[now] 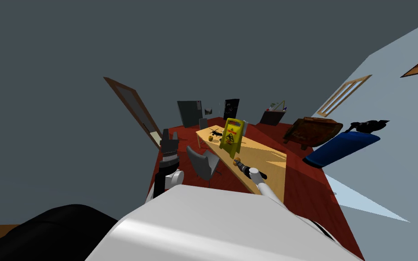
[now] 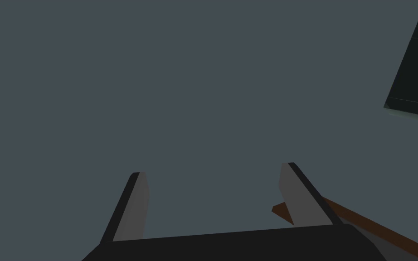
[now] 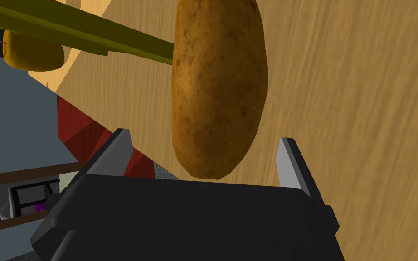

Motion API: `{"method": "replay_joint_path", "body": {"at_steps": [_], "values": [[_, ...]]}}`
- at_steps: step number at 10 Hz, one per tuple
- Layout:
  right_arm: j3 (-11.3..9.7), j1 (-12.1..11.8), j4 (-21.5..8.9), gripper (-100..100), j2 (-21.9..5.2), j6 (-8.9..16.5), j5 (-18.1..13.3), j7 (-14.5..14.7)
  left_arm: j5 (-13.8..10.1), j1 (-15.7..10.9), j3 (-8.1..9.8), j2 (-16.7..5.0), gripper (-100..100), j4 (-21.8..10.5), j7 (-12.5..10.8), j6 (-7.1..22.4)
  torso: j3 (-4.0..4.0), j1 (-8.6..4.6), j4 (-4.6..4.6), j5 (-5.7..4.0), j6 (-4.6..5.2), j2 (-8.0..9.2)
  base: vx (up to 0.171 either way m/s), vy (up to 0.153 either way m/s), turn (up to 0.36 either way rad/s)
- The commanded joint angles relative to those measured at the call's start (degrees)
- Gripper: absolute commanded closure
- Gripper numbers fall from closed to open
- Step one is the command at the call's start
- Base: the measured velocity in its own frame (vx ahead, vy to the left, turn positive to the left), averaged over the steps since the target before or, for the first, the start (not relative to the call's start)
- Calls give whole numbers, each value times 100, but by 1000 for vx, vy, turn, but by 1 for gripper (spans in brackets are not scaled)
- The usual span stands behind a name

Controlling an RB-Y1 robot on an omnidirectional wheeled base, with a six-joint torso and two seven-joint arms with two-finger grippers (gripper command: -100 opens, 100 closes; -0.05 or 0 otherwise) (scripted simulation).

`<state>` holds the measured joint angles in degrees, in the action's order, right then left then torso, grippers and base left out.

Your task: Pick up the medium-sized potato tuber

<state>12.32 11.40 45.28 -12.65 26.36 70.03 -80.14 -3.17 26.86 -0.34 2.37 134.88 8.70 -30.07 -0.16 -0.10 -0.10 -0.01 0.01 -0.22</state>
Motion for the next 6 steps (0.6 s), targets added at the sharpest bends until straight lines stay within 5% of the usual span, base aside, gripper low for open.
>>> {"method": "replay_joint_path", "body": {"at_steps": [1, 3, 4, 6], "values": [[48, 25, -93, -100, 134, -175, 42, 151, 0, 0, 0, 0, 0, 0, 0, 0, 0, 0, 0, 0, 0, 0, 13, -56, 151], [58, 29, -111, -100, 175, -210, 43, 175, 0, 0, 0, 0, 0, 0, 0, 0, 0, -14, 0, -3, 2, 0, 7, -51, 85], [60, 31, -114, 100, 184, -231, 41, 184, 0, 1, 0, 0, 0, 0, 0, 0, 1, -5, 0, -1, 4, 3, -2, -6, -13], [61, 29, -115, 100, 183, -229, 42, 180, 0, 0, 0, 0, 0, 0, 0, 0, 3, 10, 2, 4, 1, 5, 0, 0, 0]]}}
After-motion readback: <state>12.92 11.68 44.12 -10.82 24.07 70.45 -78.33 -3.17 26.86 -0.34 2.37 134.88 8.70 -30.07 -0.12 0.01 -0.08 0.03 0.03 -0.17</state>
